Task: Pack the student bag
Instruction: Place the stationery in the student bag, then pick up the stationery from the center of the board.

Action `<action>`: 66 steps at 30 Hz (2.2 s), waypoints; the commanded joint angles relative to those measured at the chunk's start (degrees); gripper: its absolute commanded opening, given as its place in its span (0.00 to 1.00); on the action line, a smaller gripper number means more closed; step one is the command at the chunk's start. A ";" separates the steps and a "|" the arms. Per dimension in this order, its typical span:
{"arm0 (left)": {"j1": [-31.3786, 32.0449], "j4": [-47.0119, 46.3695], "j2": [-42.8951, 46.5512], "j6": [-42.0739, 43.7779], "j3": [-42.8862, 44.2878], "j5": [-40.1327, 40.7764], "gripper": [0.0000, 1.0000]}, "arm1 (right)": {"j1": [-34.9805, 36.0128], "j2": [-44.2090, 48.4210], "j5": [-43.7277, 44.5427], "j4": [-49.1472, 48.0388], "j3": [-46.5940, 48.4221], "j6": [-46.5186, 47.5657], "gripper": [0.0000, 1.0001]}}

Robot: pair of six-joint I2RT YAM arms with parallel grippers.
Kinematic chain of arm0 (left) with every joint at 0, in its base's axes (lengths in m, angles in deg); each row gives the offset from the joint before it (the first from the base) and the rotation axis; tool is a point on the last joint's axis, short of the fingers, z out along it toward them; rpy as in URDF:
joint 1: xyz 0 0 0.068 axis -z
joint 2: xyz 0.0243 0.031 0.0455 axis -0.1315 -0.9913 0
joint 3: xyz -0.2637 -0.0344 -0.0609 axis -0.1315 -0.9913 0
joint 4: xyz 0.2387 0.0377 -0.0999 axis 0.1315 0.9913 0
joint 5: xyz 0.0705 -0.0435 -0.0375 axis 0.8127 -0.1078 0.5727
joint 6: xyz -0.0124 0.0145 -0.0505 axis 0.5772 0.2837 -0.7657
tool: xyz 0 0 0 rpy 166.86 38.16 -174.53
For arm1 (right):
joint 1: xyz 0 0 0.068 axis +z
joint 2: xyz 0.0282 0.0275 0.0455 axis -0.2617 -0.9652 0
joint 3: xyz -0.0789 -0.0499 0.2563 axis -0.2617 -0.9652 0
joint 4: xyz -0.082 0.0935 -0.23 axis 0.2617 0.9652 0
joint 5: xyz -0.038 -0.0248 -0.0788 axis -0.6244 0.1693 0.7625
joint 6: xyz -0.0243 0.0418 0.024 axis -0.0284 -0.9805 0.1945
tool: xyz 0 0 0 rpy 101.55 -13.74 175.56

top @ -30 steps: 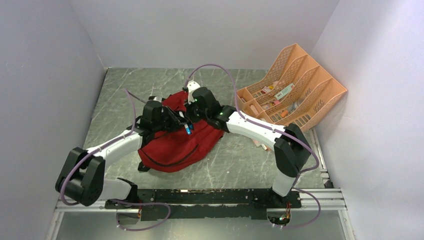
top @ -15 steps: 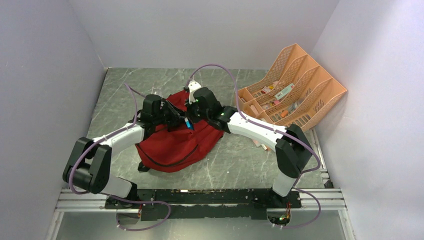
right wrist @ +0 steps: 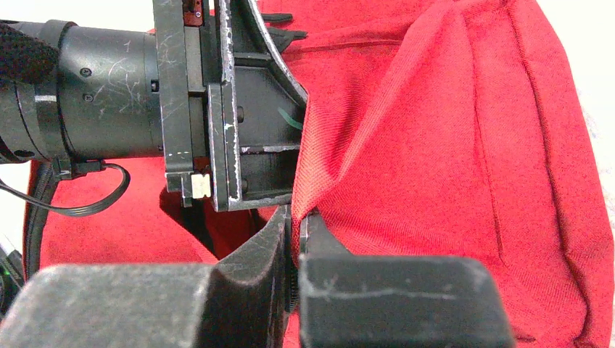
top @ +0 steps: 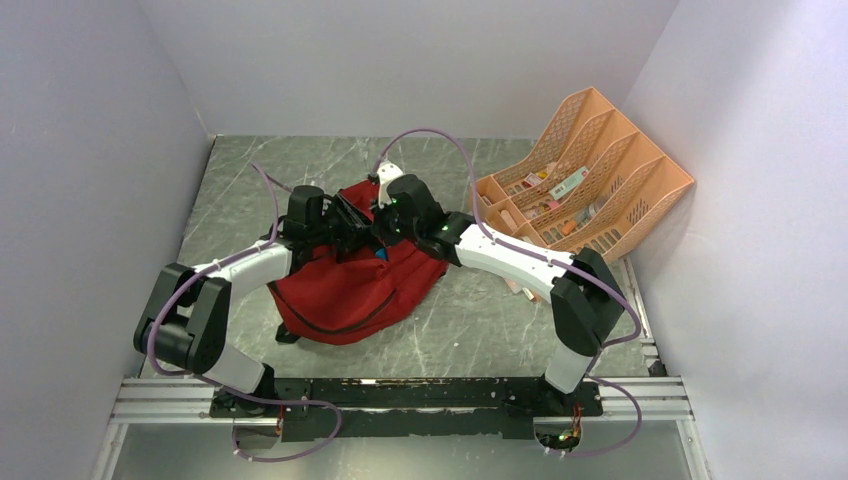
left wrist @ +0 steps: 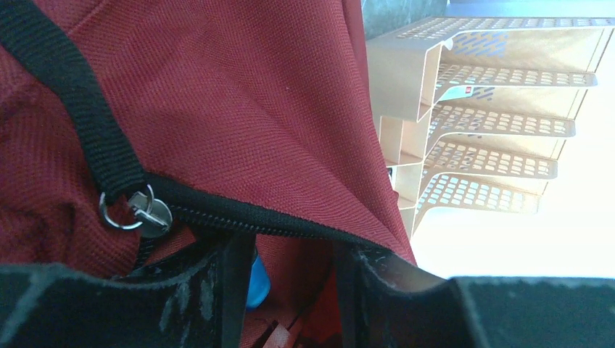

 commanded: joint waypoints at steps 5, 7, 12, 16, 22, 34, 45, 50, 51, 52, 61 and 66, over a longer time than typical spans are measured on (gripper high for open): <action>-0.03 2.60 5.46 4.28 0.77 -0.41 0.36 | 0.66 2.32 -1.21 -3.16 -0.57 -0.62 0.00; -0.03 5.09 7.75 5.96 -0.02 0.72 0.31 | 0.71 2.64 -1.19 -3.39 -0.89 -0.68 0.00; -0.03 10.58 13.67 9.28 -2.32 3.83 0.29 | 0.64 3.73 -1.19 -3.15 -0.71 -0.86 0.11; -0.03 15.53 17.90 11.70 -3.89 4.90 0.30 | 0.70 5.52 0.30 -2.38 -0.72 -0.81 0.26; -0.08 22.88 26.20 15.25 -8.41 7.91 0.29 | 0.64 12.41 3.18 0.87 -3.85 -1.26 0.36; -0.03 31.91 39.57 21.67 -6.18 13.35 0.30 | -9.98 26.72 17.13 19.59 -17.42 -10.71 0.43; -0.03 34.26 42.53 23.65 -1.36 16.60 0.37 | -27.35 19.78 3.24 20.77 -23.23 -3.64 0.57; -0.03 37.45 42.94 24.85 -0.57 18.48 0.37 | -29.39 12.91 3.72 17.94 -23.01 -2.41 0.57; -0.03 38.02 43.05 25.18 -0.41 19.11 0.38 | -29.87 11.80 3.72 17.48 -23.01 -2.11 0.57; -0.03 38.52 43.18 25.74 -0.11 19.38 0.38 | -30.48 10.80 3.35 17.11 -22.89 -1.92 0.57; -0.03 38.43 43.20 25.87 -0.52 18.43 0.38 | -33.04 4.29 2.76 15.45 -20.97 -0.34 0.59; -0.03 37.64 43.11 24.90 -1.23 17.77 0.38 | -33.39 2.26 0.36 15.15 -21.12 -1.26 0.58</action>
